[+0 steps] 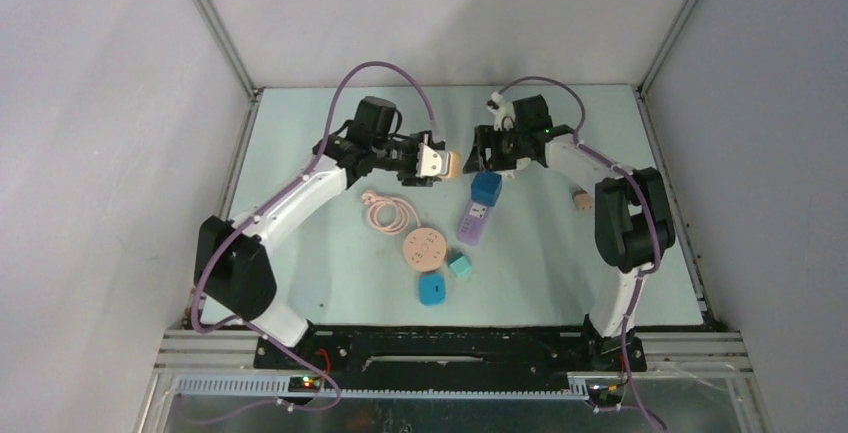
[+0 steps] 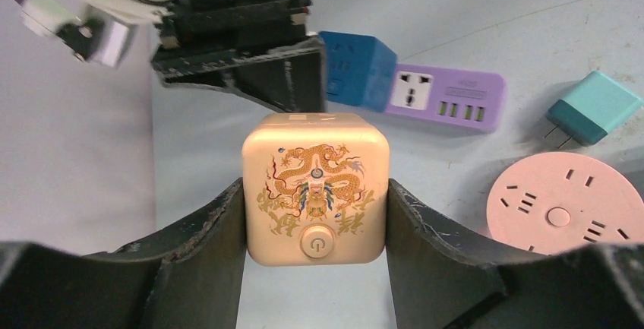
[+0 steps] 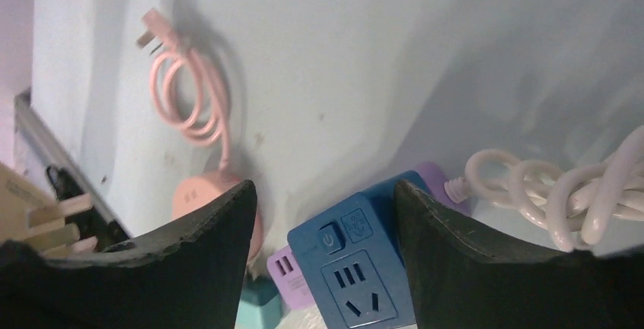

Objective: Insert the plug
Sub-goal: Move the socket to the center of the board, then insert the plug into the socket.

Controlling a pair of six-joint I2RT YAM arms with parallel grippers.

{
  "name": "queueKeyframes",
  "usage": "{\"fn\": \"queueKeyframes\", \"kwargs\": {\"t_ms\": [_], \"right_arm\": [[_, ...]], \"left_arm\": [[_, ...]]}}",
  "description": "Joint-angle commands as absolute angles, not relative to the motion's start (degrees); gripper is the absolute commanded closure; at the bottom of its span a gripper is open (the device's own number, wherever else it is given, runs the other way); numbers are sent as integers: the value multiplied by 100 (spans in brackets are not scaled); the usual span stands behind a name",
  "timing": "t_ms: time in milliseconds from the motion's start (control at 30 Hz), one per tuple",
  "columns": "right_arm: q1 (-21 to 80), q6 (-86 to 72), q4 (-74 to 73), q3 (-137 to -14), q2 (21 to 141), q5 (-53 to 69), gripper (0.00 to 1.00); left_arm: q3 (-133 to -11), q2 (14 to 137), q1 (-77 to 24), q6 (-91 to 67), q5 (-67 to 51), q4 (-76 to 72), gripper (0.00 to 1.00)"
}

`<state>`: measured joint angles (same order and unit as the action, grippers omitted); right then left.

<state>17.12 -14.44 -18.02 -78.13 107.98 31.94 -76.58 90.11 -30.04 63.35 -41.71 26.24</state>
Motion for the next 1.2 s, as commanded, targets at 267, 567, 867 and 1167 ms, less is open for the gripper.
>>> {"fn": "queueKeyframes", "kwargs": {"t_ms": [267, 567, 867, 1167], "right_arm": [[2183, -1142, -2498, -7725, 9937, 3774, 23], [908, -1662, -2408, -7399, 8196, 2947, 9], [268, -1560, -3041, -6194, 6682, 2426, 6], [119, -1575, -3419, -5432, 6140, 2397, 6]], "left_arm": [[-7974, 8657, -2946, 6709, -4807, 2820, 100], [-9100, 9326, -3041, 7966, -4951, 4827, 100], [-11013, 10791, -3554, 8433, -4774, 6299, 100], [-12267, 11640, -3833, 8429, -4778, 6653, 100]]}}
